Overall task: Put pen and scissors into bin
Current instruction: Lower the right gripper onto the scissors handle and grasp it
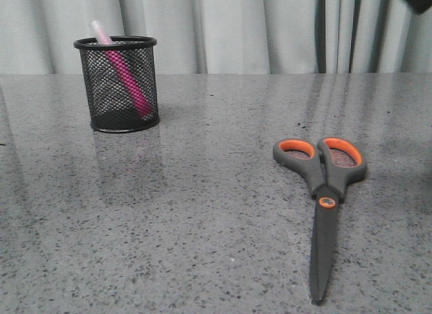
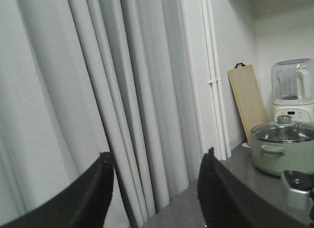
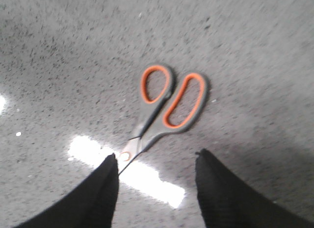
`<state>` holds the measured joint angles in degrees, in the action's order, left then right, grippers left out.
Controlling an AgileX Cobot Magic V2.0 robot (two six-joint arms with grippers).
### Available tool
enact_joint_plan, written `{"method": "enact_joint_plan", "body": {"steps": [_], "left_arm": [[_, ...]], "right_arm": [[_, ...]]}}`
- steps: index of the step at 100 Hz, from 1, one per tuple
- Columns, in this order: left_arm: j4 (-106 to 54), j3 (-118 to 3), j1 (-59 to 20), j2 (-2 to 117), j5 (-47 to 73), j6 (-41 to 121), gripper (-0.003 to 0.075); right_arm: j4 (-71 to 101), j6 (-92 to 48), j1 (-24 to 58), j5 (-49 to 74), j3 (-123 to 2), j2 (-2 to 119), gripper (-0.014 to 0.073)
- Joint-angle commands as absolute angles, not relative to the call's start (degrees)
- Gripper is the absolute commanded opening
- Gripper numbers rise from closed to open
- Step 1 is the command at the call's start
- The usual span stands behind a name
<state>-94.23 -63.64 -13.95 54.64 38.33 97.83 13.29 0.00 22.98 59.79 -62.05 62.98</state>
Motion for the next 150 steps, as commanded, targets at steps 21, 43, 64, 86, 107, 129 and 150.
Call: {"method": "enact_joint_plan", "body": {"steps": [21, 43, 64, 86, 107, 129, 150], "left_arm": [[-94.12, -64.99, -19.23, 52.98, 36.68, 96.93, 0.0353], [-91.02, -64.99, -23.42, 52.24, 36.3, 96.93, 0.0353], [-89.97, -64.99, -25.64, 51.59, 35.89, 96.8, 0.0353], [-88.94, -64.99, -27.98, 51.59, 35.64, 96.69, 0.0353], [-88.94, -64.99, -28.38, 51.21, 35.64, 95.57, 0.0353], [-88.82, -64.99, -28.38, 51.21, 35.75, 95.16, 0.0353], [-88.82, -64.99, -28.38, 51.21, 36.93, 95.16, 0.0353]], "right_arm": [[13.05, 13.05, 28.43, 62.17, -66.13, 73.24, 0.0405], [13.05, 18.75, 28.88, 64.17, -66.13, 79.59, 0.0405], [13.05, 21.33, 31.33, 63.57, -66.13, 83.8, 0.0405], [11.74, 26.19, 34.4, 58.49, -66.13, 85.4, 0.0405], [8.42, 28.38, 34.61, 61.48, -66.13, 88.86, 0.0405], [8.31, 30.32, 35.72, 57.73, -66.13, 91.57, 0.0381], [4.76, 30.42, 35.72, 56.89, -66.13, 94.2, 0.0147]]}}
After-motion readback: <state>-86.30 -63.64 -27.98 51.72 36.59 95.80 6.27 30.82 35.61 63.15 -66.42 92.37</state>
